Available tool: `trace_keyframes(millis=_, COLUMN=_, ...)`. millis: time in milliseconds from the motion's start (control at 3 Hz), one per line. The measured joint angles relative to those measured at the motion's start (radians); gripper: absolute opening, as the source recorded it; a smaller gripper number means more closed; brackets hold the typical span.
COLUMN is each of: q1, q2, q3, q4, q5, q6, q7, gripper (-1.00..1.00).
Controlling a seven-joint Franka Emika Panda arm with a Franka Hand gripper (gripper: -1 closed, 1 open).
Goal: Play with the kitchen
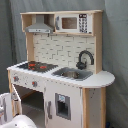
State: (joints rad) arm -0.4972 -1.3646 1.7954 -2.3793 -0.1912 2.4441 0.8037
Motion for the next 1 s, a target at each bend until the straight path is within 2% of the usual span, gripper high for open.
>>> trace_keyframes(millis=333, q1=-0.080, q2=-0.001, q3=-0.004, q4=0.000, q5=-0.001, q6=0.054, q7=-0.044, gripper=1.00)
trace_keyframes(millis=667, q1=-0.124, q2=-0.001, q3=-0.005, q4=0.006, q5=-0.001, q6=0.096, q7=-0.125, gripper=1.00)
trace_keyframes(millis=1000, q1=-0.159, q2=-0.004, q3=-0.025, q4=0.012, q5=-0.003, q6=0.127, q7=-0.214, gripper=1.00)
